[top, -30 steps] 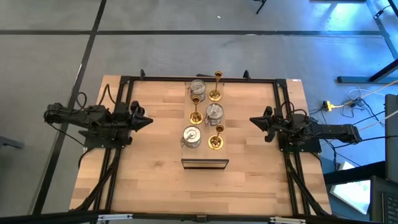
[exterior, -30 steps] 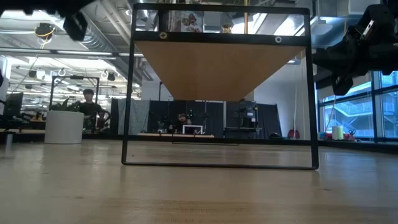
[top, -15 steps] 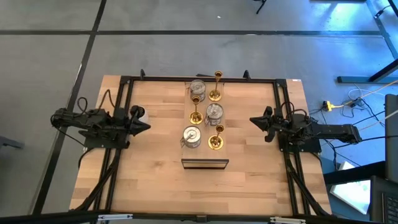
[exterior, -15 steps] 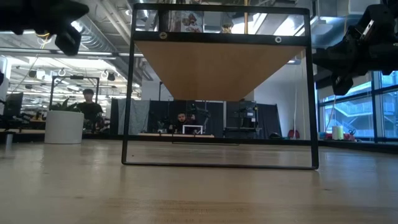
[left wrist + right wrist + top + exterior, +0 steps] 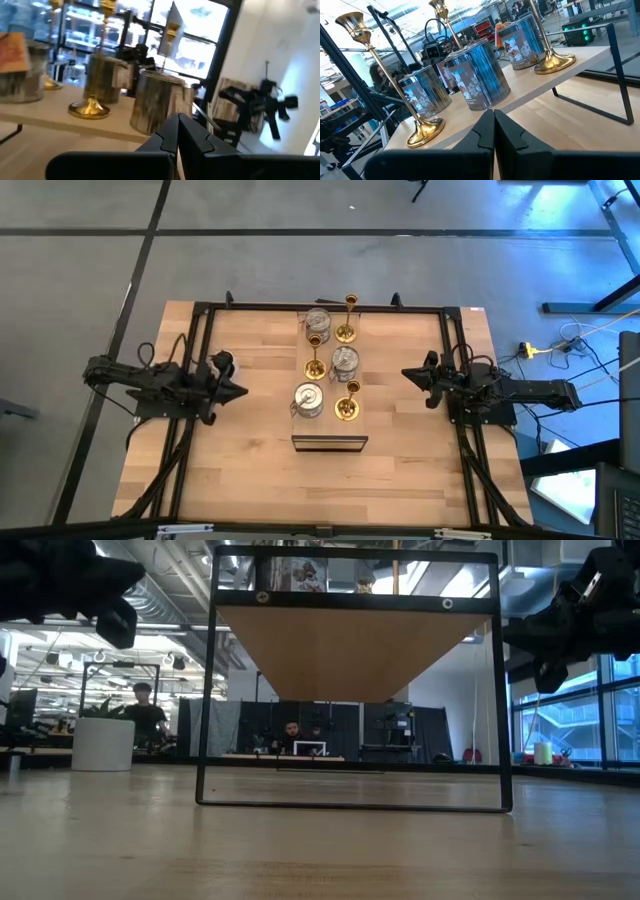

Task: Pick & Place candle stick holders
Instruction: Return to Home Position

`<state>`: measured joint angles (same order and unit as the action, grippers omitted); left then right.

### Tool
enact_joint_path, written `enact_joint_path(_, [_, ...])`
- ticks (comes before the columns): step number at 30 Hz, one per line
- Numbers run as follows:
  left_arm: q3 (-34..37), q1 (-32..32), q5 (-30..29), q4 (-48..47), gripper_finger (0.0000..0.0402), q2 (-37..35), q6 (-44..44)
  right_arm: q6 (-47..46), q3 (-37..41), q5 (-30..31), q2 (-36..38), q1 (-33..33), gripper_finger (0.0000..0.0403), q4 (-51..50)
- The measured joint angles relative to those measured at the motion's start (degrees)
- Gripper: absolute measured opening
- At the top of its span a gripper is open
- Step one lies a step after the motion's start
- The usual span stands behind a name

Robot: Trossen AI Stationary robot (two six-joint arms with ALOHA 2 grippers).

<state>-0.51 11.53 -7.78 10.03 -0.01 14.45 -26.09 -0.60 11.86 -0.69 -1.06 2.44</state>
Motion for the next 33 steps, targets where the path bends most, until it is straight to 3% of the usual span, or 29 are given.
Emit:
enact_joint_path(7, [-0.09,-0.06,1.28,-8.44,0.0001,0.28,-3.26,0.0,0.0,0.0,0.0,0.0,0.0001,0.0])
enact_joint_path(17, [-0.04,-0.13,4.26,-8.95,0.0001,2.97,-0.26,0.0,0.0,0.0,0.0,0.0,0.0,0.0])
enact_joint_path(33, [-0.02,-0.11,4.27,-8.6,0.0001,2.99,1.27,0.0,0.0,0.0,0.0,0.0,0.0,0.0])
